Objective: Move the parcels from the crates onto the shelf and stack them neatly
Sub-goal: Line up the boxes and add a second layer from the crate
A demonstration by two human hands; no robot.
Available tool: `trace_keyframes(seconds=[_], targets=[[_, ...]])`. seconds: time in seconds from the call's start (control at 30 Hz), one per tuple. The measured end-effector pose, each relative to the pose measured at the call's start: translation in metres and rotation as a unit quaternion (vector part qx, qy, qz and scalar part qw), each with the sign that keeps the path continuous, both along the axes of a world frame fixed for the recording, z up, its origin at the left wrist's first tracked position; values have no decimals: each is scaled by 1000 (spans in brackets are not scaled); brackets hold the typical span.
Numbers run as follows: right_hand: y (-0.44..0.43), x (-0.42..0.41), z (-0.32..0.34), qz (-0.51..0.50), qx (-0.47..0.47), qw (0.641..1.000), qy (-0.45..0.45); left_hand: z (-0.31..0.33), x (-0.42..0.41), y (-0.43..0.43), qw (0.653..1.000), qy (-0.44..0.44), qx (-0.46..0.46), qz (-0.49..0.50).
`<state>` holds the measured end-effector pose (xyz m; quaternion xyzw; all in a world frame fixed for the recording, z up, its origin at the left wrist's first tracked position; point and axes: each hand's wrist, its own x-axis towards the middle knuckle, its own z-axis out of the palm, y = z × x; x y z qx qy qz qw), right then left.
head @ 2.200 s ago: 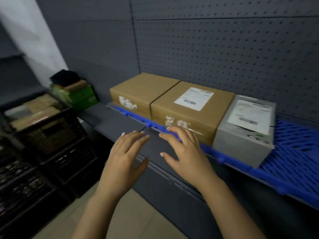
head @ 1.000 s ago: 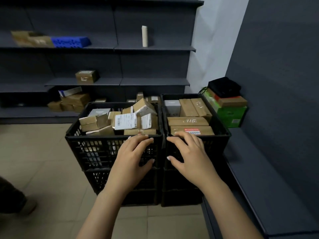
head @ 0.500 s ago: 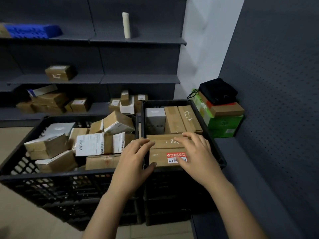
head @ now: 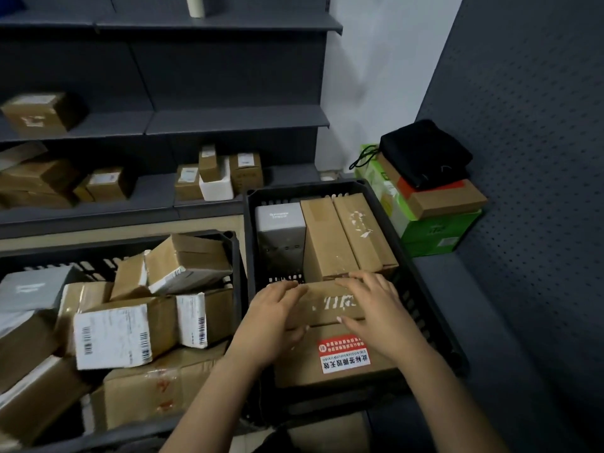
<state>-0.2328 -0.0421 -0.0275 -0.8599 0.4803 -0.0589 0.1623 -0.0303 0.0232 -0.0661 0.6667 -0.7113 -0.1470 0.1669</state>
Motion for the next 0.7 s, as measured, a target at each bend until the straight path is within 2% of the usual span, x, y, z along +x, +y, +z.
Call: trace_keyframes(seconds=[0.27,0.57,0.7], targets=[[-40,1,-44,47,108,992,41,-38,-3,-31,990,-30,140,-11],[-71,-2,-55,99,152,982,52,-46,-3,-44,987,-54,152,-12],[-82,-10,-60,131,137,980,57,-50,1,-49,986,-60,156,-14]])
